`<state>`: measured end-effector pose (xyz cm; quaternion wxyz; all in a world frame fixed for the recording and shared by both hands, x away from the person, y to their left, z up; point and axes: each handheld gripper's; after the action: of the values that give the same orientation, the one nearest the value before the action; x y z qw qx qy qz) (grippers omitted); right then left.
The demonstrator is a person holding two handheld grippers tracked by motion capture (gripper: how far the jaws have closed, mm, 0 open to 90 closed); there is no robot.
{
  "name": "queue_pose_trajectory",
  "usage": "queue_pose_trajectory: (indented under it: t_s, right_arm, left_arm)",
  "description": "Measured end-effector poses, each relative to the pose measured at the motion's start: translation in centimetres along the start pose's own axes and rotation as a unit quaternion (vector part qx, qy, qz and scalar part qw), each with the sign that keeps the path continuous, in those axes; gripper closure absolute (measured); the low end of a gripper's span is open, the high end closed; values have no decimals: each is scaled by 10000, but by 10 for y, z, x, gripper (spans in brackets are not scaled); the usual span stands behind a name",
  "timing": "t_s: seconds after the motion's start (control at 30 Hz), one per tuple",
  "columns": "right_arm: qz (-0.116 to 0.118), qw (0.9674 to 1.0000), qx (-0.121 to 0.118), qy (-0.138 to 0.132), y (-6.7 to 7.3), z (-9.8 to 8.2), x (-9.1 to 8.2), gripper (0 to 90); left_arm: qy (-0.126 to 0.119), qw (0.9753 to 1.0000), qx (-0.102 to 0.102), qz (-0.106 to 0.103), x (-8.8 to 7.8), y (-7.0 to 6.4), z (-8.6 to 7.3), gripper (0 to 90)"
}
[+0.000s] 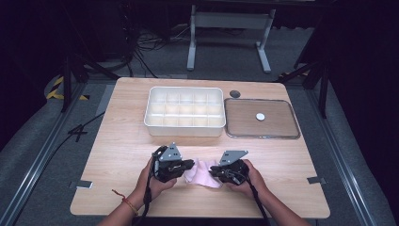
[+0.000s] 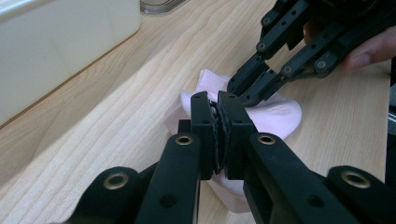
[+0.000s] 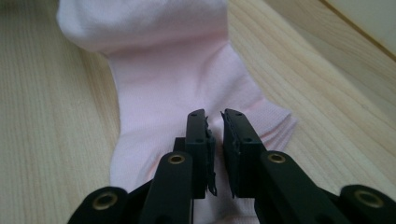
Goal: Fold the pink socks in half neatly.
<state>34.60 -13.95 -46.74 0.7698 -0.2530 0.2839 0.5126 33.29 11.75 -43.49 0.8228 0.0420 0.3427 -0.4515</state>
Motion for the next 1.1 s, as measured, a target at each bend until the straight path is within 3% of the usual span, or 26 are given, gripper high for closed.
queue_pose_trajectory:
  t_s: [0.1, 0.2, 0.33, 0.5, 0.67, 1.1]
  right_arm:
    - [-119, 9998, 42, -176, -5, 1, -13, 812]
    - [-210, 9996, 141, -122, -10, -4, -21, 806]
    - [-175, 9997, 195, 37, -12, -11, -18, 755]
    - [-87, 9996, 189, 203, -12, -12, -12, 753]
    - [-36, 9996, 200, 218, -12, -13, -10, 754]
    - [-42, 9997, 180, 179, -12, -12, -12, 746]
  left_arm:
    - [9, 10000, 6, 27, -1, 0, 0, 859]
    - [26, 10000, 33, 54, -2, 1, 1, 859]
    - [41, 10000, 53, 56, -2, 0, 2, 859]
    - [116, 9998, 162, 39, 2, -4, 6, 859]
    - [183, 9994, 276, 46, 11, -8, 10, 859]
    - [165, 9994, 306, 74, 27, -13, 13, 860]
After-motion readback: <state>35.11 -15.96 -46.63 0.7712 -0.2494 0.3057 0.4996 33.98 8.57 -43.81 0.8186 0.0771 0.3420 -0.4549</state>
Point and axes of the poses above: each handheld gripper's, and its own axes: x roughly forward along the jaws, z roughly out of its top, y roughly to its left, and after that the axes turned 9 degrees about -x, right-handed
